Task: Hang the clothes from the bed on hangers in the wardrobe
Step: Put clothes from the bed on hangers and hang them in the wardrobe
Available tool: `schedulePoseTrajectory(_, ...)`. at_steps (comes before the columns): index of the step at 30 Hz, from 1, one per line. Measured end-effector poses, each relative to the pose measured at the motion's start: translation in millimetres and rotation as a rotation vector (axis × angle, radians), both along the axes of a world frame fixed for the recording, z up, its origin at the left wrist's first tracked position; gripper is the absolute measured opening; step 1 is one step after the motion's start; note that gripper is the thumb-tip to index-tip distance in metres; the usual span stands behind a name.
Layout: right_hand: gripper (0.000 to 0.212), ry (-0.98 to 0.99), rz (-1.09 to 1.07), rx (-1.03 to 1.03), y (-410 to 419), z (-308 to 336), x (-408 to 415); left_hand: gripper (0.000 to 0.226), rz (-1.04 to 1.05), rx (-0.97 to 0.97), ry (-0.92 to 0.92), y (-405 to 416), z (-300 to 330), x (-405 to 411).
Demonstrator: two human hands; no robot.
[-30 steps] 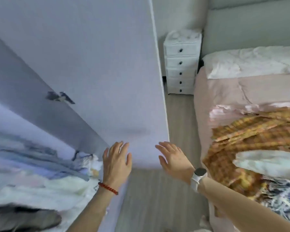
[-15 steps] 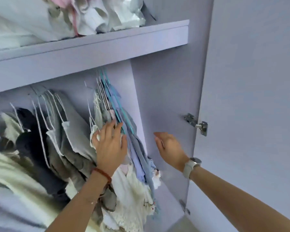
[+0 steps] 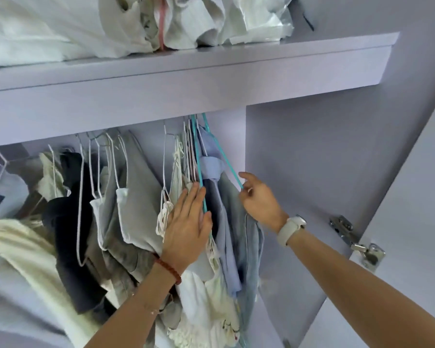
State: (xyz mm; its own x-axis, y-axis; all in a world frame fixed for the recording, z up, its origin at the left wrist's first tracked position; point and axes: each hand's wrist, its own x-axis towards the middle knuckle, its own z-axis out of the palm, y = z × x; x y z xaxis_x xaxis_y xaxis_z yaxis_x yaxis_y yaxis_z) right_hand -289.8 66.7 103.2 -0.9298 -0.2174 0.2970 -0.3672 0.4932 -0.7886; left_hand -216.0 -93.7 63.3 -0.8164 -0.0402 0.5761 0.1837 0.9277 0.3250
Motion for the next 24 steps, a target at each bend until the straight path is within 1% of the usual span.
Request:
schedulePoseTrajectory(2,0.029,-0.052,0.046,0.027,-8,6,-13,0.057,-0.02,0.014,-0.002,3,-2,-2)
schedulePoseTrajectory(4,0.017,-0.05,0.066,0.065,-18,6,-20,0.056,-0.019,0.016,-0.009,5,-3,-2)
schedulePoseTrajectory(7,0.024,0.048,-0.025,0.078,-23,5,-24,0.056,0.008,0.021,-0.022,8,-1,-1)
schedulePoseTrajectory(10,0.024,0.19,-0.071,0.076,-15,8,-26,0.056,0.014,0.017,-0.038,5,-2,-1)
schedulePoseTrajectory(12,0.023,0.236,-0.11,0.052,-4,12,-28,0.057,0.018,0.029,-0.046,4,-3,-3)
schedulePoseTrajectory(18,0.023,0.199,-0.21,-0.065,19,22,-30,0.058,0.02,0.055,-0.025,10,-5,-4)
schedulePoseTrajectory(22,0.023,0.223,-0.217,-0.088,34,8,-13,0.053,0.031,0.044,0.009,15,-7,-6)
schedulePoseTrajectory(24,0.021,0.214,-0.223,-0.102,45,-4,4,0.05,0.072,0.017,0.017,19,-7,-7)
